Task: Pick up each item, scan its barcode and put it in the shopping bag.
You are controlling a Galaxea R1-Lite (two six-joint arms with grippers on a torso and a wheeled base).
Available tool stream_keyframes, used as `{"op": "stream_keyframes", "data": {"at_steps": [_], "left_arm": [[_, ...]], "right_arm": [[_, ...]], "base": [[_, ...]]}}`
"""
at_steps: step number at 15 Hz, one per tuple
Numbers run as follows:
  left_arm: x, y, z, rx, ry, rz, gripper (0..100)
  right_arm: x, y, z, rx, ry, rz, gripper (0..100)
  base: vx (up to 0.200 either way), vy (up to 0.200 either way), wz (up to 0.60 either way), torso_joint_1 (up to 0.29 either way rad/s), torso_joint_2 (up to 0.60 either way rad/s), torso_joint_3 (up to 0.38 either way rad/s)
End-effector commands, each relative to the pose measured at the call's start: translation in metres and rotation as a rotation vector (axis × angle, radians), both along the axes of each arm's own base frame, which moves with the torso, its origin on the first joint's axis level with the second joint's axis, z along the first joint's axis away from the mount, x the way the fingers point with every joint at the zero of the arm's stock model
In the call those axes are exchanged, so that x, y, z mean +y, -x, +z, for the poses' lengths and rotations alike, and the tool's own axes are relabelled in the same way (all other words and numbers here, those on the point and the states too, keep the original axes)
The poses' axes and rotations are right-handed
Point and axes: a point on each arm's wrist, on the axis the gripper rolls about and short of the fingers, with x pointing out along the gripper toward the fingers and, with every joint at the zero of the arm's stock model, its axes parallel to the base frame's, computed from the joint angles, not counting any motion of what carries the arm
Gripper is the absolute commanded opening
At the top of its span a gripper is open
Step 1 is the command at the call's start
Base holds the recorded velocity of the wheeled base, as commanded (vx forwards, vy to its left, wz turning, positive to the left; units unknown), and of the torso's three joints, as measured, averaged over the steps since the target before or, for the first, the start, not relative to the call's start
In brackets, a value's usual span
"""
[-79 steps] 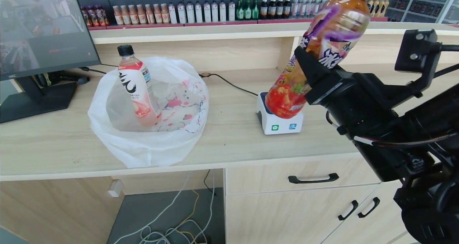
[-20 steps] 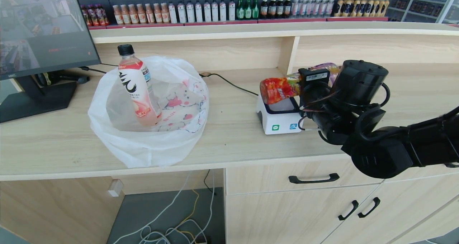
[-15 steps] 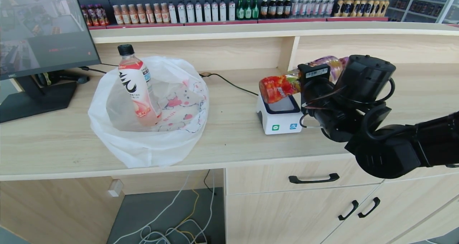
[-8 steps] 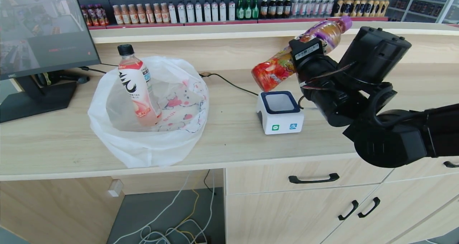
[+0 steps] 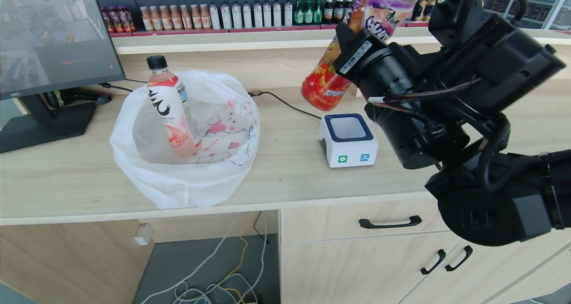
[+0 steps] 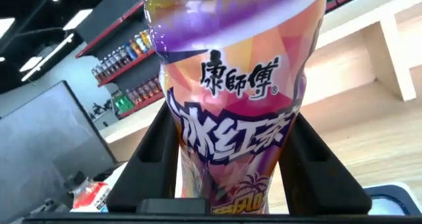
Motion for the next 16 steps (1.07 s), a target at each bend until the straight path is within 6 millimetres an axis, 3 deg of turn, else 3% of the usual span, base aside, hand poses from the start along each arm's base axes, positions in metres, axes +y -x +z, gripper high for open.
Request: {"op": "stream_keyframes", "data": {"at_steps": [1,6,8,13,16], "left_arm": [[0.000,0.000,0.000,0.000,-0.002,0.000,100],[0.000,0.000,0.000,0.000,-0.009,0.000,100],[0.000,0.000,0.000,0.000,-0.012,0.000,100],[0.000,0.000,0.000,0.000,-0.007,0.000,100],[0.000,0.000,0.000,0.000,-0.001,0.000,100]], "right_arm": [[0.009,0.014,-0.009,-0.009,0.072,0.018,0],[0.007,0.019,-0.005,-0.143,0.218,-0.033,0],[0.004,0.018,-0.017,-0.169,0.324,-0.025,0],[0.001,0.012,-0.021,-0.162,0.323,-0.037,0],[-0.002,0.007,-0.025,-0.134,0.281,-0.021,0]], "base": [[0.000,0.000,0.00,0.000,0.00,0.000],[0.000,0.000,0.00,0.000,0.00,0.000],[0.000,0.000,0.00,0.000,0.00,0.000],[0.000,0.000,0.00,0.000,0.00,0.000],[0.000,0.200,0.00,0.002,0.00,-0.001]]}}
